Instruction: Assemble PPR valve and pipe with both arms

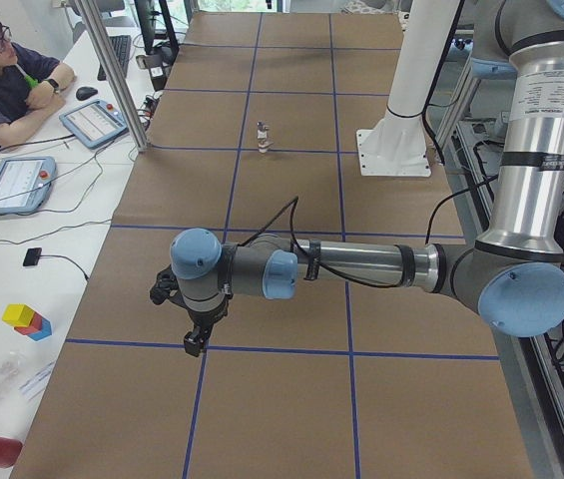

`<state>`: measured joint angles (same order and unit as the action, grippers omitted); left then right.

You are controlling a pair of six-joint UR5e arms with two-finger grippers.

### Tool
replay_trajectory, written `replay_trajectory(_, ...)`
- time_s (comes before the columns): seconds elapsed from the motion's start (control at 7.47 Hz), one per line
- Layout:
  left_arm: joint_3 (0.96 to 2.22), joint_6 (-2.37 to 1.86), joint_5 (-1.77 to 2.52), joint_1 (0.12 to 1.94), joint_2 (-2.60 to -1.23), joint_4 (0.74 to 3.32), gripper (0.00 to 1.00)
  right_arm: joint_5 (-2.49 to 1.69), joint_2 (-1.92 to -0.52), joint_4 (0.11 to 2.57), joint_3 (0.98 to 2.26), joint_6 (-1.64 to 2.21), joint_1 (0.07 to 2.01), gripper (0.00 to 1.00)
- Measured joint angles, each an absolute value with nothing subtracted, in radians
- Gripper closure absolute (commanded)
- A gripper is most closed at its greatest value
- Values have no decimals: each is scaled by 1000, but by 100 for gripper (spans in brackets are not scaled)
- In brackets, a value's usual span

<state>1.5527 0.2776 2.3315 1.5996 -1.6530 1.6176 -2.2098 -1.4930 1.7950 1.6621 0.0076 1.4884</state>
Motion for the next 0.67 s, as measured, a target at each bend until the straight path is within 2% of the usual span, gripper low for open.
replay_trajectory(0.67, 1575, 179, 2311, 1600, -1650, 1619, 0, -2332, -1573, 1770, 1665, -1, 1535, 0)
